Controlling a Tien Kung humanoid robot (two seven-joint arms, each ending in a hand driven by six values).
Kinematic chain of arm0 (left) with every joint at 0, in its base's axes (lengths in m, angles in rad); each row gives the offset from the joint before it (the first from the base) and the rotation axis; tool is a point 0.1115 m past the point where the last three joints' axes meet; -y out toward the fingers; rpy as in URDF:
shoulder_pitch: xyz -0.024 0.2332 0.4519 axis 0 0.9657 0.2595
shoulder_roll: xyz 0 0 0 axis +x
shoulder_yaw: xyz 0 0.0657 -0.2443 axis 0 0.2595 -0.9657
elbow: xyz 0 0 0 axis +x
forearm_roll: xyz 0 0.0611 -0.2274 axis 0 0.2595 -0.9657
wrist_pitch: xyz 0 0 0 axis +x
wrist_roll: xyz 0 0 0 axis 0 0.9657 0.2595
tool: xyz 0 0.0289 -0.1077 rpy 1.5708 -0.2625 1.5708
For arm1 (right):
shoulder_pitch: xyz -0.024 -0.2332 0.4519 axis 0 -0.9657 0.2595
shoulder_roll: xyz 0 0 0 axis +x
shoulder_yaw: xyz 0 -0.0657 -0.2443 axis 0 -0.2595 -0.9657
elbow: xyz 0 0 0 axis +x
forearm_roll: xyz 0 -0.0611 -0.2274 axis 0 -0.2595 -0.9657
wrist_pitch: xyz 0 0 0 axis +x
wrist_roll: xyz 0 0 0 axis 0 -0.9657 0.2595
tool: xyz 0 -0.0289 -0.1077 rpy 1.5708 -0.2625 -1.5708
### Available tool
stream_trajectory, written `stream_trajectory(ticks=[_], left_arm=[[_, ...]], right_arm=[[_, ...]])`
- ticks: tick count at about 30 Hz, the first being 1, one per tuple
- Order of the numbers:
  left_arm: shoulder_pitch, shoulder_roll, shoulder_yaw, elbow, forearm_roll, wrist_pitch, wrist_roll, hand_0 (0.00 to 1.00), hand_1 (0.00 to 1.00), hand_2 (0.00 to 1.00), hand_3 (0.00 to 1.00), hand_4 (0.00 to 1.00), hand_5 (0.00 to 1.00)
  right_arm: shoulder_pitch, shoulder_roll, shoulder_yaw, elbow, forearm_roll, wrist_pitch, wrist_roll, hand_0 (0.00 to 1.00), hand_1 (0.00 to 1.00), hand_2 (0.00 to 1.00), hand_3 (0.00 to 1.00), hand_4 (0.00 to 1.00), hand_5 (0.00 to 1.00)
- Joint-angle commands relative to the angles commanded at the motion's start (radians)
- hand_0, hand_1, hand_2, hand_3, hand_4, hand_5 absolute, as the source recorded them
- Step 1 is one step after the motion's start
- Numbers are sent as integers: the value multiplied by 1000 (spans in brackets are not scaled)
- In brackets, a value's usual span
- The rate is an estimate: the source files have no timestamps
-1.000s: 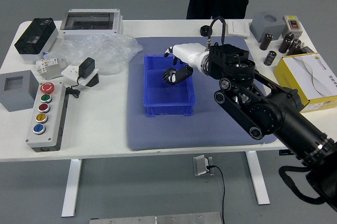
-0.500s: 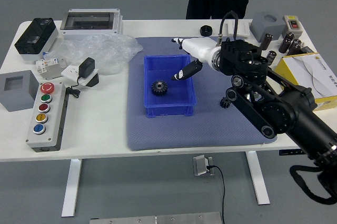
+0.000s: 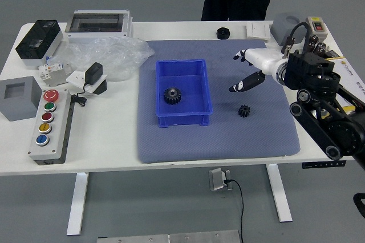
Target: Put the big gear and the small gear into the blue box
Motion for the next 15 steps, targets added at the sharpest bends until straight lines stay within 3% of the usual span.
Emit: stream_trajectory(ticks=[15], left_arm=[[-2, -1, 0, 0, 0, 0, 0, 810, 808, 784, 727, 472, 156]], right_arm=[[-58, -2, -25, -36, -5, -1, 1, 836, 702, 769, 766, 833, 380]])
